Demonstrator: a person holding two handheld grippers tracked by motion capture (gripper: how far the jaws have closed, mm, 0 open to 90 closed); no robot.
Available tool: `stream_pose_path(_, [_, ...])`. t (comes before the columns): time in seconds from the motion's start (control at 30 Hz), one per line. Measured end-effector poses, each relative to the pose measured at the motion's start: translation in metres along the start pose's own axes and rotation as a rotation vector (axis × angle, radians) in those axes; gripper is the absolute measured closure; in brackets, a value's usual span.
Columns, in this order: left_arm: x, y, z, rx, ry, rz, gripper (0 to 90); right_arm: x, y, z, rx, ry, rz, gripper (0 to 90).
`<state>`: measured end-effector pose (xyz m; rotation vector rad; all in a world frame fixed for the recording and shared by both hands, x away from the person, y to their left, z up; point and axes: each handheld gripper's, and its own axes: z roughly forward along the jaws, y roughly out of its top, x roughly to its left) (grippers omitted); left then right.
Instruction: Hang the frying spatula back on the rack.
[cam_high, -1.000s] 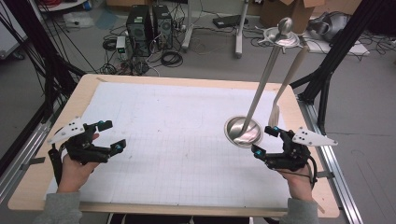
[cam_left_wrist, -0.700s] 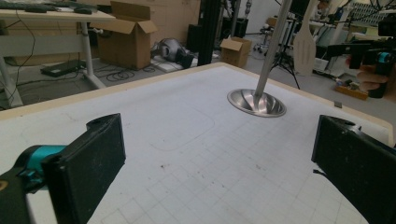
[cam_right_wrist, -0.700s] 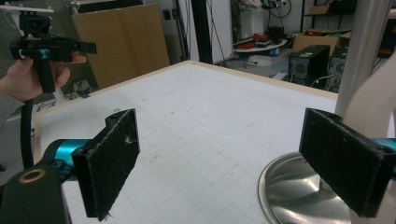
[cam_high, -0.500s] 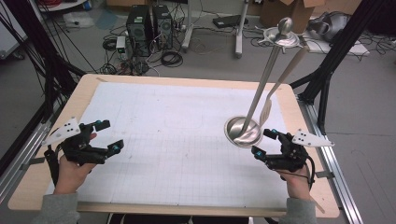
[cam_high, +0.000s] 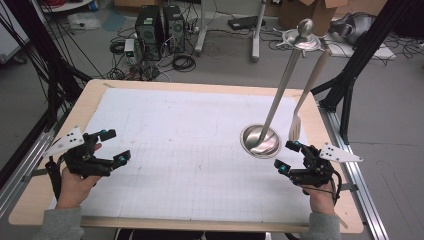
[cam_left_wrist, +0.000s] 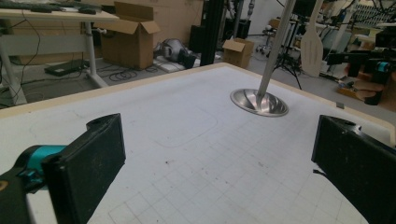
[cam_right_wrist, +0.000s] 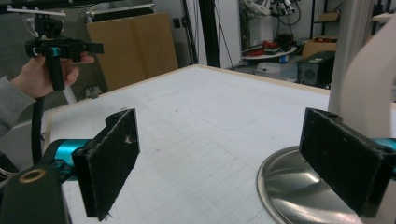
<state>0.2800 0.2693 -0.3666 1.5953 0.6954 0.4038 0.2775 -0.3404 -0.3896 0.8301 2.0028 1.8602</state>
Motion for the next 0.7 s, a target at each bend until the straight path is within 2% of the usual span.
stream_pose_path(0.27, [0.002,-0.005,0.002,0.017,0.004,-0.005,3.3,-0.003,-0.003,-0.01,-0.039,0.019,-0.013,11.5])
stream_pose_path(0.4, [0.004,-0.007,0.002,0.018,0.006,-0.008,3.2,-0.005,-0.004,-0.011,-0.031,0.024,-0.026,11.5])
stream_pose_path(0.7, [0.008,-0.013,0.006,0.044,0.017,-0.026,3.2,-0.006,-0.006,-0.006,0.0,0.026,-0.012,11.5])
